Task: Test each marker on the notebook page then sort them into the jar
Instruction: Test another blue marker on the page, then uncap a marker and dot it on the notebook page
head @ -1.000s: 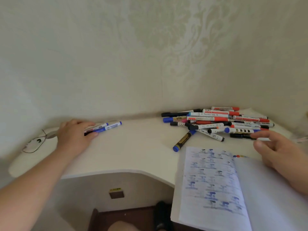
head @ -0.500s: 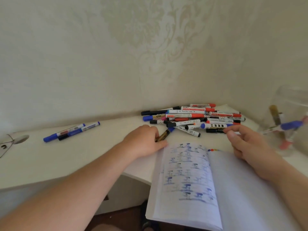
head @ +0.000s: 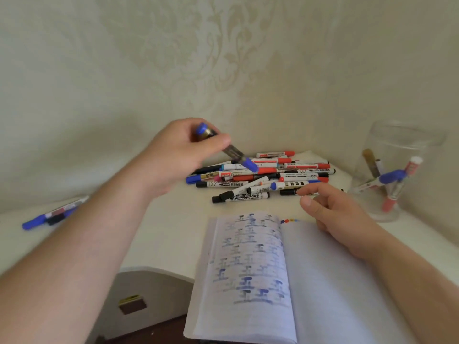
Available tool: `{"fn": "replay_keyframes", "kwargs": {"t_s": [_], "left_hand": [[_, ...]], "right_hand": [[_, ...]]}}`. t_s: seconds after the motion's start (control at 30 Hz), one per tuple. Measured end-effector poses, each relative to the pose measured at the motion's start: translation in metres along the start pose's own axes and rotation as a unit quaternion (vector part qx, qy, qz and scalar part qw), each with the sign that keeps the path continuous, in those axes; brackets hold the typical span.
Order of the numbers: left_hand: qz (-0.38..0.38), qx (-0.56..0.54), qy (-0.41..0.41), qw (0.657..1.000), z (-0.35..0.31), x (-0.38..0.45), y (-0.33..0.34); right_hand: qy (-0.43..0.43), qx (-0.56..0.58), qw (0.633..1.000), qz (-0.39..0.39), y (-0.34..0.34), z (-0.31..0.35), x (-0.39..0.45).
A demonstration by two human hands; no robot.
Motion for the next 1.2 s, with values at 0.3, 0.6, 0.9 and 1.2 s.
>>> {"fn": "replay_keyframes", "kwargs": {"t_s": [0.3,0.6,0.9,1.2], "left_hand": [[0.166,0.147,0.065,0.973,-0.016,-0.001,0.163],[0.201,0.191,0.145,0.95,0.015,-0.024,0.189],[0.219,0.206,0.178,0.937,0.015,-0.033,0.201],[0.212,0.206,0.139,0.945,0.018,-0.026,0.194]], "right_hand": [[-0.027,0.072,0.996,0.048,0.0,0.002,-0.001],[0.037,0.218,0.975,-0.038,-0.017,-0.005,0.003],[0.014,0.234,0.972,-0.018,-0.014,-0.003,0.003],[0.034,0.265,0.963,-0.031,-0.015,0.002,0.001]]}}
Point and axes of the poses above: each hand's wrist, its own x-axis towards the middle knuckle, its own y-axis out of the palm, z = x × y, the point moved 6 cm from there along x, towards the middle knuckle, and after that the axes turned 2 degrees about x, right-handed, at the moved point
